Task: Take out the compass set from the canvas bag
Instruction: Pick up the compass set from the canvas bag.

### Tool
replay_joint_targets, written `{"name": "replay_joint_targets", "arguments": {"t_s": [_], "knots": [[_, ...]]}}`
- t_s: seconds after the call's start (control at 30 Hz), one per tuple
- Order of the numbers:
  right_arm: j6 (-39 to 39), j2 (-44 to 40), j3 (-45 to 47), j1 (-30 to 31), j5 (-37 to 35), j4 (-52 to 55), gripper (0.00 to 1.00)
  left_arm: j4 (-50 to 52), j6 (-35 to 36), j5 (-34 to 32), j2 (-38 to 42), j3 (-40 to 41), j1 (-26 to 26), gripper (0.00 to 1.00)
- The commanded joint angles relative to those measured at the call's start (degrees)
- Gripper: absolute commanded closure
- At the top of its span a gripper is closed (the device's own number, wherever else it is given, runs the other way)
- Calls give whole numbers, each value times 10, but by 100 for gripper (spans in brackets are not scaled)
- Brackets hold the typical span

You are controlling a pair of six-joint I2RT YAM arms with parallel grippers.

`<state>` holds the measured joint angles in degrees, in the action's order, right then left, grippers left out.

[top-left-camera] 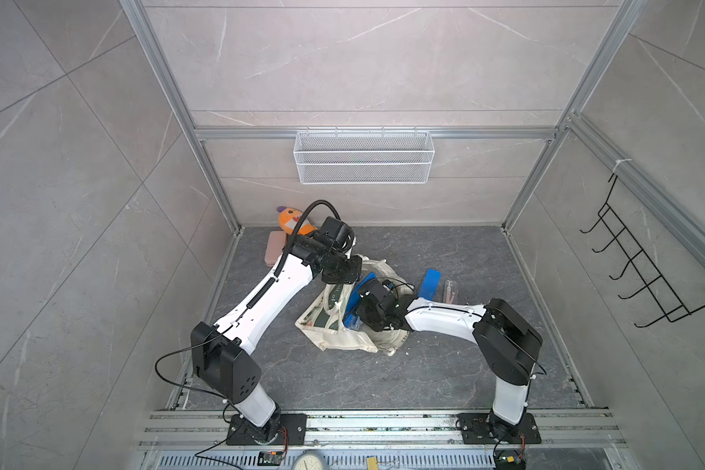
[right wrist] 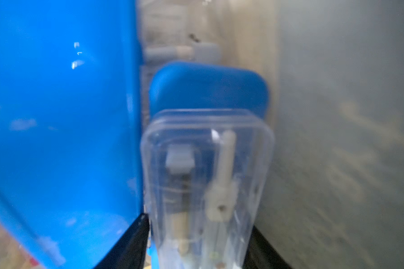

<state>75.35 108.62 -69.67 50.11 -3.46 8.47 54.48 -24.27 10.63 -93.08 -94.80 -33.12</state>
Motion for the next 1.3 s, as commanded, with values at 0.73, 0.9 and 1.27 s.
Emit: {"name": "replay_joint_targets", "arguments": {"t_s": [0.73, 0.9, 1.27], "knots": [[-138, -155, 42, 11, -2, -35, 64, 0, -4, 19, 5, -9, -1, 100], [-162, -184, 48, 11, -18, -13, 64, 1, -5, 20, 4, -12, 0, 100], [-189, -232, 52, 10, -40, 34, 65, 2, -4, 19, 3, -15, 0, 100]]}}
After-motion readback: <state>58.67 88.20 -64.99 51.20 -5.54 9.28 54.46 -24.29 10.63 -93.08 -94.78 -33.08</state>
